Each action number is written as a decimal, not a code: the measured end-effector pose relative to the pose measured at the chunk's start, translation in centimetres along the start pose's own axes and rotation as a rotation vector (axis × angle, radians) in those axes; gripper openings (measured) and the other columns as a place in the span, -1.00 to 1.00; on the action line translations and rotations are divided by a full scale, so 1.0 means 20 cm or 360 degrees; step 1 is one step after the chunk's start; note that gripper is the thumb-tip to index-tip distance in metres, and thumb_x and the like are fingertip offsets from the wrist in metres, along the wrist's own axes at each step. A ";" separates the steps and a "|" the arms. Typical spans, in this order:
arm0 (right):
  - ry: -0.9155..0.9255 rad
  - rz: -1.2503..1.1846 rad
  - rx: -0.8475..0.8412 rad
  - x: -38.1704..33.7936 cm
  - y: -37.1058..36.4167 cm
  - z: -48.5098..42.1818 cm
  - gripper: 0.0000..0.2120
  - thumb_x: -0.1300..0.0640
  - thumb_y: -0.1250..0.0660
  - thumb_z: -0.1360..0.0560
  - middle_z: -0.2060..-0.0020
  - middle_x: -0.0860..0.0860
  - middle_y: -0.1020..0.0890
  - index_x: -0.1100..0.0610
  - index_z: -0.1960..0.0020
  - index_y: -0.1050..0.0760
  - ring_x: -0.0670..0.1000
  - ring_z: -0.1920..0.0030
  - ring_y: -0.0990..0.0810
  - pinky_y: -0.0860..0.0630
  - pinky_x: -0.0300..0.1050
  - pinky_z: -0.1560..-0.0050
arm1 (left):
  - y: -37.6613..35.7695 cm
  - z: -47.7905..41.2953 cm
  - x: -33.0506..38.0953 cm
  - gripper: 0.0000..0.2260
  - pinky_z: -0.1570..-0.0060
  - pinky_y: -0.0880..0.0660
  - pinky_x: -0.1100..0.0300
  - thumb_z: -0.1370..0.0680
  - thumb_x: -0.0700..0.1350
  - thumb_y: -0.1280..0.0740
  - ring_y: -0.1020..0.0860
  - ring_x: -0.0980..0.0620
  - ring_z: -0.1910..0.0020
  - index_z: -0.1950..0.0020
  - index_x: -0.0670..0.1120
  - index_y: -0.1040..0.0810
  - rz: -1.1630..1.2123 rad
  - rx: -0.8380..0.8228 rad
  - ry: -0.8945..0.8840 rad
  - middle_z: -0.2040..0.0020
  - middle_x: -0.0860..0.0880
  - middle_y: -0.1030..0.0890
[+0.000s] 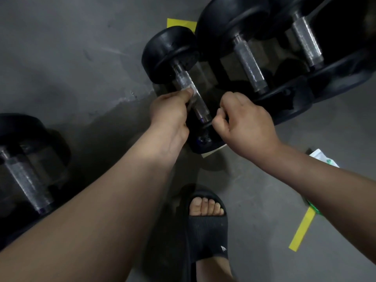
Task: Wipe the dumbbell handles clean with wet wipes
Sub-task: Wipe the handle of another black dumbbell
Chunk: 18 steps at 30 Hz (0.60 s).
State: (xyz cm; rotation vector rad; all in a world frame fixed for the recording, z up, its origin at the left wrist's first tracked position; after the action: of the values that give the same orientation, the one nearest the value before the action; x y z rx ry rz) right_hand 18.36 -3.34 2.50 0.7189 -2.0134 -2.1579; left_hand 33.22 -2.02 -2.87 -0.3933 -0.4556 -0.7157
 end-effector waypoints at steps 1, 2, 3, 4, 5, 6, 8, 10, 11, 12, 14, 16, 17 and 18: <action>0.0000 -0.0003 0.0004 0.00 0.00 0.00 -0.78 -0.04 -0.11 -0.52 0.23 -0.02 -0.45 0.11 0.11 -0.36 0.14 0.35 -0.48 -0.23 -0.12 0.39 | 0.00 -0.01 0.01 -0.75 0.06 -0.68 0.02 -0.50 -0.27 -0.48 -0.72 -0.11 0.07 -0.17 -0.25 -0.61 0.0033 -0.0008 -0.0004 -0.01 -0.18 -0.72; 0.0000 -0.0007 0.0006 0.00 0.00 0.00 -0.77 -0.05 -0.11 -0.52 0.22 0.00 -0.47 0.11 0.11 -0.37 0.14 0.35 -0.49 -0.25 -0.12 0.39 | 0.01 -0.02 0.02 -0.72 0.09 -0.68 0.07 -0.49 -0.30 -0.47 -0.72 -0.09 0.08 -0.20 -0.26 -0.60 0.0062 0.0014 -0.0034 0.00 -0.16 -0.72; -0.0002 -0.0011 0.0007 0.00 0.00 0.00 -0.76 -0.05 -0.10 -0.52 0.22 0.01 -0.48 0.12 0.11 -0.37 0.15 0.34 -0.49 -0.27 -0.11 0.39 | 0.01 -0.02 0.04 -0.72 0.11 -0.66 0.12 -0.48 -0.34 -0.46 -0.71 -0.06 0.11 -0.18 -0.26 -0.59 0.0086 0.0048 -0.0084 0.04 -0.13 -0.71; -0.0002 -0.0013 0.0008 0.00 0.00 0.00 -0.76 -0.06 -0.10 -0.51 0.21 0.02 -0.49 0.12 0.10 -0.38 0.16 0.34 -0.49 -0.28 -0.11 0.39 | 0.02 -0.02 0.06 -0.76 0.09 -0.66 0.14 -0.47 -0.36 -0.44 -0.70 -0.03 0.13 -0.13 -0.23 -0.59 0.0090 0.0067 -0.0153 0.09 -0.12 -0.70; -0.0001 -0.0010 0.0010 0.00 0.00 0.00 -0.76 -0.05 -0.10 -0.51 0.21 0.02 -0.49 0.12 0.10 -0.38 0.17 0.34 -0.50 -0.29 -0.10 0.39 | 0.02 -0.01 0.09 -0.79 0.05 -0.65 0.13 -0.48 -0.37 -0.44 -0.69 -0.01 0.14 -0.07 -0.19 -0.58 0.0080 0.0031 -0.0222 0.12 -0.11 -0.69; -0.0001 -0.0004 0.0010 0.00 0.00 0.00 -0.76 -0.05 -0.10 -0.51 0.21 0.02 -0.50 0.12 0.10 -0.38 0.17 0.33 -0.50 -0.29 -0.10 0.39 | 0.00 0.01 0.11 -0.81 0.00 -0.64 0.13 -0.49 -0.37 -0.43 -0.69 0.00 0.12 -0.04 -0.16 -0.57 0.0067 -0.0060 -0.0272 0.11 -0.11 -0.69; 0.0001 0.0008 0.0011 0.00 0.00 0.00 -0.76 -0.05 -0.11 -0.51 0.21 0.03 -0.50 0.13 0.10 -0.39 0.17 0.33 -0.50 -0.27 -0.10 0.39 | -0.03 0.05 0.12 -0.80 -0.06 -0.60 0.09 -0.51 -0.36 -0.41 -0.68 -0.03 0.03 -0.08 -0.15 -0.56 0.0072 -0.0299 -0.0269 -0.04 -0.19 -0.70; -0.0004 0.0010 0.0019 0.00 0.01 0.00 -0.76 -0.05 -0.12 -0.51 0.21 0.03 -0.50 0.13 0.10 -0.39 0.19 0.33 -0.51 -0.25 -0.11 0.38 | -0.02 0.04 0.10 -0.78 -0.07 -0.59 0.09 -0.51 -0.35 -0.39 -0.69 -0.05 -0.02 -0.13 -0.18 -0.58 -0.0040 -0.0336 -0.0221 -0.09 -0.20 -0.69; -0.0013 0.0006 0.0015 0.00 0.01 0.00 -0.75 -0.05 -0.11 -0.50 0.21 0.03 -0.50 0.13 0.10 -0.39 0.19 0.33 -0.51 -0.26 -0.10 0.38 | -0.01 0.03 0.08 -0.78 -0.04 -0.62 0.11 -0.50 -0.33 -0.41 -0.70 -0.04 0.00 -0.13 -0.18 -0.61 -0.0123 -0.0264 -0.0208 -0.04 -0.17 -0.71; -0.0021 0.0005 0.0006 0.00 0.01 0.00 -0.75 -0.06 -0.10 -0.51 0.20 0.03 -0.50 0.12 0.10 -0.39 0.19 0.32 -0.52 -0.28 -0.09 0.38 | 0.02 0.00 0.07 -0.78 0.01 -0.63 0.12 -0.49 -0.31 -0.44 -0.71 -0.04 0.03 -0.12 -0.17 -0.63 -0.0211 -0.0161 -0.0204 0.02 -0.14 -0.73; -0.0018 0.0012 0.0000 0.00 0.01 0.00 -0.75 -0.06 -0.09 -0.51 0.19 0.03 -0.50 0.12 0.09 -0.38 0.19 0.31 -0.52 -0.32 -0.08 0.38 | 0.05 -0.04 0.05 -0.81 0.07 -0.64 0.11 -0.47 -0.23 -0.50 -0.71 -0.01 0.08 -0.06 -0.10 -0.66 -0.0354 0.0007 -0.0245 0.06 -0.07 -0.73; -0.0007 0.0019 0.0004 0.00 0.00 0.00 -0.75 -0.06 -0.10 -0.51 0.20 0.02 -0.50 0.11 0.10 -0.38 0.17 0.32 -0.51 -0.28 -0.11 0.38 | 0.07 -0.06 0.05 -0.84 0.05 -0.65 0.12 -0.45 -0.14 -0.54 -0.70 0.05 0.09 0.01 -0.01 -0.66 -0.0504 0.0099 -0.0371 0.07 0.00 -0.72; -0.0007 0.0019 -0.0001 0.00 0.00 0.00 -0.75 -0.06 -0.10 -0.51 0.20 0.02 -0.49 0.11 0.10 -0.38 0.17 0.33 -0.51 -0.27 -0.11 0.38 | 0.07 -0.06 0.05 -0.84 0.06 -0.64 0.15 -0.44 -0.11 -0.55 -0.69 0.08 0.10 0.02 0.00 -0.64 -0.0593 0.0151 -0.0459 0.08 0.03 -0.71; -0.0011 0.0017 -0.0009 0.00 0.00 0.00 -0.75 -0.06 -0.10 -0.51 0.20 0.02 -0.49 0.11 0.10 -0.38 0.17 0.32 -0.51 -0.26 -0.12 0.37 | 0.07 -0.05 0.06 -0.82 0.08 -0.62 0.19 -0.43 -0.08 -0.56 -0.67 0.10 0.13 0.03 0.00 -0.62 -0.0672 0.0204 -0.0548 0.10 0.04 -0.69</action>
State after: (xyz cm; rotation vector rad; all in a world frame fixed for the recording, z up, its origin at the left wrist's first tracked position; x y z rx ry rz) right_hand 18.31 -3.40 2.56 0.6989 -2.0093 -2.1624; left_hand 35.24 -2.18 -3.35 -0.3016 -0.9232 -1.0259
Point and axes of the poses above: each hand's wrist, its own z-axis away from the middle knuckle, its own y-axis out of the back of the hand, x = y × z, the point moved 4 cm from there along -z, towards the middle knuckle
